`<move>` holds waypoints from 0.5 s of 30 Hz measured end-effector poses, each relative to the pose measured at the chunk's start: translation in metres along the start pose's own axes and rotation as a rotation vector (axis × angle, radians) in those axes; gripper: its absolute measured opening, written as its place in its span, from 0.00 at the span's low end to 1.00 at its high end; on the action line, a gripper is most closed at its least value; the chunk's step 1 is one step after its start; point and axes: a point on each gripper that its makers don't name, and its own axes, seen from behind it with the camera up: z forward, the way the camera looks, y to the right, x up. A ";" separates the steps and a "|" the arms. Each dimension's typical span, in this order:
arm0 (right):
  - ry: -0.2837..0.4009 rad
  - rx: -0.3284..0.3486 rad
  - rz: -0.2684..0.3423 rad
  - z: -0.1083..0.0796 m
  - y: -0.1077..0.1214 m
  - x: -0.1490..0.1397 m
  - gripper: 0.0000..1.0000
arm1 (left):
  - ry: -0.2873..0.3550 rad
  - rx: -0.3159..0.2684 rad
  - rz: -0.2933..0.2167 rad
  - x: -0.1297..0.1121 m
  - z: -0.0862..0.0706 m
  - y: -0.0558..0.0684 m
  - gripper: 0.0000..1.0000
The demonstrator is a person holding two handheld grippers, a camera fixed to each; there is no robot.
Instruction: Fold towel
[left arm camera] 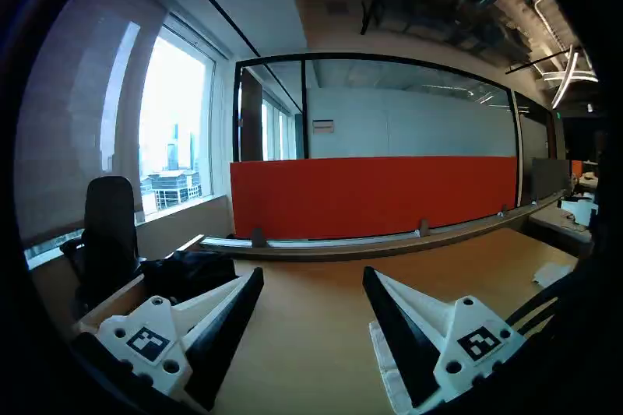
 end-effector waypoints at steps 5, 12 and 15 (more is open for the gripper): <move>-0.002 -0.003 -0.019 0.001 0.001 0.022 0.99 | -0.006 -0.007 0.002 0.016 0.001 0.002 0.95; -0.021 0.017 -0.037 0.000 -0.004 0.033 0.99 | -0.031 -0.047 0.024 0.023 0.003 0.012 0.94; -0.036 0.036 -0.053 -0.001 -0.008 0.036 0.99 | -0.047 -0.077 0.039 0.024 0.003 0.019 0.95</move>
